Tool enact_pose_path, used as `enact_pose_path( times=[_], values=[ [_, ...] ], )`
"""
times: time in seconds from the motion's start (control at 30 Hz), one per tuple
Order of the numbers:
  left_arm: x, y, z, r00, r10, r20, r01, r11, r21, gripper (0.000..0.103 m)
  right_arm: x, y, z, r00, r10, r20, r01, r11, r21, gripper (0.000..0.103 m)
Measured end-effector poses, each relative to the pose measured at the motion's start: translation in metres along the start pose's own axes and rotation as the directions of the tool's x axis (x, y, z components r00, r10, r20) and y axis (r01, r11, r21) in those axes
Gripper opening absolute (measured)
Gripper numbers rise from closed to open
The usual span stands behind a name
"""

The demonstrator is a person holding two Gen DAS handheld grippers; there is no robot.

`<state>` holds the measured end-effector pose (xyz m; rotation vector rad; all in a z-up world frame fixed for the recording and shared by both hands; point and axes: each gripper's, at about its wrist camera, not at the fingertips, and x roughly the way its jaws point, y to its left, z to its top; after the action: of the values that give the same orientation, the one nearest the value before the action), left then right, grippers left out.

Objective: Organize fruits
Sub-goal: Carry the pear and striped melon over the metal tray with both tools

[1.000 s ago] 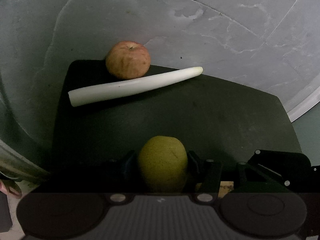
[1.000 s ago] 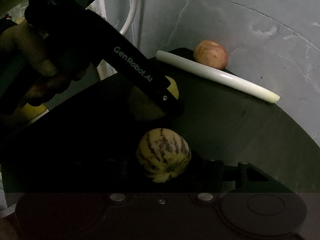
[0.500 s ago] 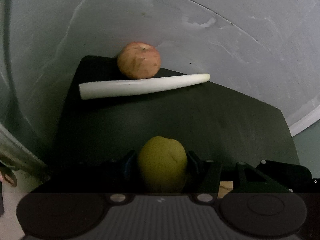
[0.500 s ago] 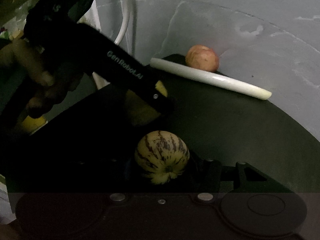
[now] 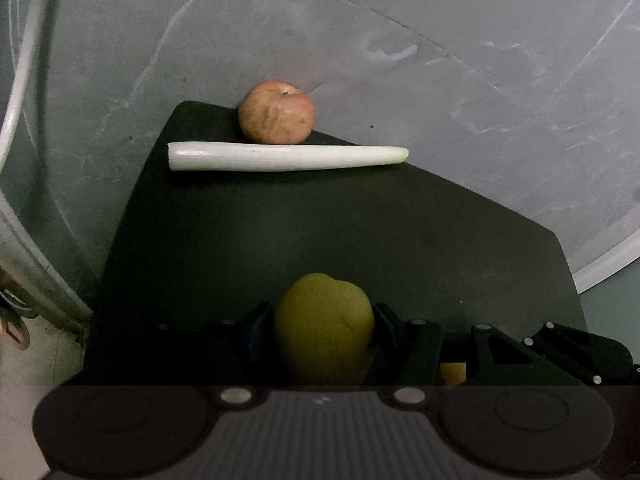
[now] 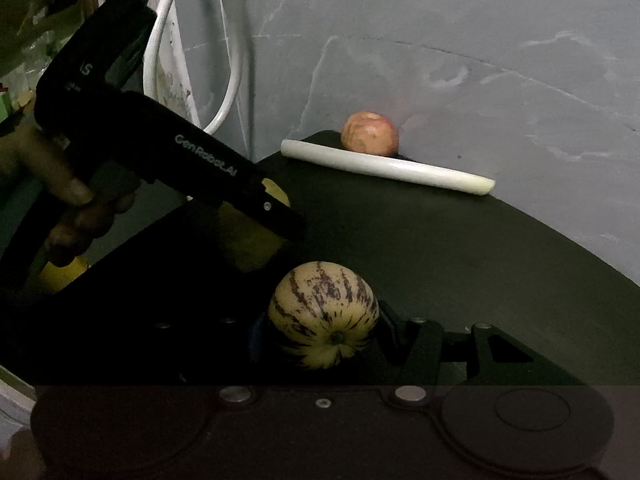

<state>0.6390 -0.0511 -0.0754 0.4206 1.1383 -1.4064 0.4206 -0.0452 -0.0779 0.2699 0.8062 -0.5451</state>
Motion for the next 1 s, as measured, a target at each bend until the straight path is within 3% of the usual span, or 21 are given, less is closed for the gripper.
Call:
enact_pose_path(
  times=[0.3,0.53,0.8,1.0],
  values=[
    [-0.03,-0.049,-0.03,0.992,0.073,0.105,-0.069,0.997,-0.042,0.058,-0.045,-0.032,-0.021,0.996,0.04,0.085,-0.042,0.999,0.015,0.056],
    [-0.064,-0.108,-0.078,0.965,0.181,0.187,-0.146,0.972,-0.186,0.058,-0.083,-0.072,-0.043,0.982,0.176,0.076,-0.169,0.982,-0.09,0.056],
    [-0.091,-0.173,-0.161,0.91,0.341,0.234,-0.224,0.881,-0.416,0.058,-0.115,-0.103,-0.078,0.944,0.329,0.02,-0.315,0.916,-0.248,0.056],
    [-0.103,-0.205,-0.214,0.895,0.393,0.21,-0.229,0.81,-0.54,0.057,-0.138,-0.105,-0.099,0.924,0.381,-0.022,-0.37,0.879,-0.299,0.056]
  ],
)
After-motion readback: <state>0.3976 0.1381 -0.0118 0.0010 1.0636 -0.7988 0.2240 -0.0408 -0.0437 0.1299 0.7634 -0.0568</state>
